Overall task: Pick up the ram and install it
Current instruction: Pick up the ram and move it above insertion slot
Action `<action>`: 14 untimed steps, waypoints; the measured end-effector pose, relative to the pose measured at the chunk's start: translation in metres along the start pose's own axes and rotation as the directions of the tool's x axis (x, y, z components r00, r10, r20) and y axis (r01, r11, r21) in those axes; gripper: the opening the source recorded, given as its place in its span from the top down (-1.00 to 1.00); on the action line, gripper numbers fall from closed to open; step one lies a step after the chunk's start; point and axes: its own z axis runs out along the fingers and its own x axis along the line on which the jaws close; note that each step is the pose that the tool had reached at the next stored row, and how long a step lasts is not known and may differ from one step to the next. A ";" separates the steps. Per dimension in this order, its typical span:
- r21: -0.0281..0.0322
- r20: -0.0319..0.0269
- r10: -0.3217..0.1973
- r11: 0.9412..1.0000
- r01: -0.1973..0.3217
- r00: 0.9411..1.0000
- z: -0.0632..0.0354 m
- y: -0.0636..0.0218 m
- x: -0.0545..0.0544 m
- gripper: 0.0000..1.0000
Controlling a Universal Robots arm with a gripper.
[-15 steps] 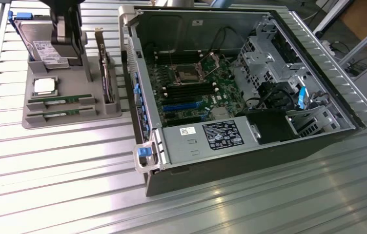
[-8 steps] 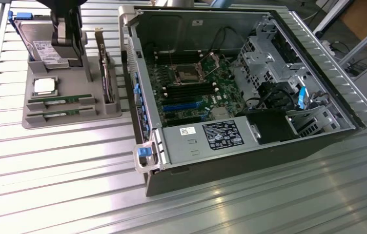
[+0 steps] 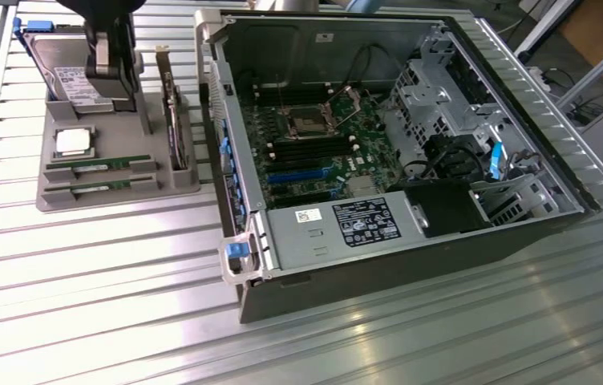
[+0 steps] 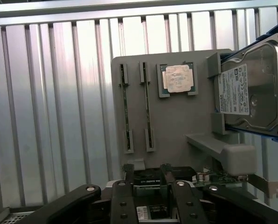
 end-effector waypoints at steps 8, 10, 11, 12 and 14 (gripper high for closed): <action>0.000 0.000 0.000 1.000 0.000 1.000 0.0035 -0.0001 0.000 0.28; 0.000 0.000 0.000 1.000 0.000 1.000 0.0044 -0.0001 0.000 0.28; 0.000 0.000 0.000 1.000 0.000 1.000 0.0048 -0.0002 0.000 0.28; 0.000 0.000 0.000 1.000 0.000 1.000 0.0053 -0.0002 0.000 0.28; 0.000 0.000 0.000 1.000 0.000 1.000 0.0063 -0.0002 0.000 0.28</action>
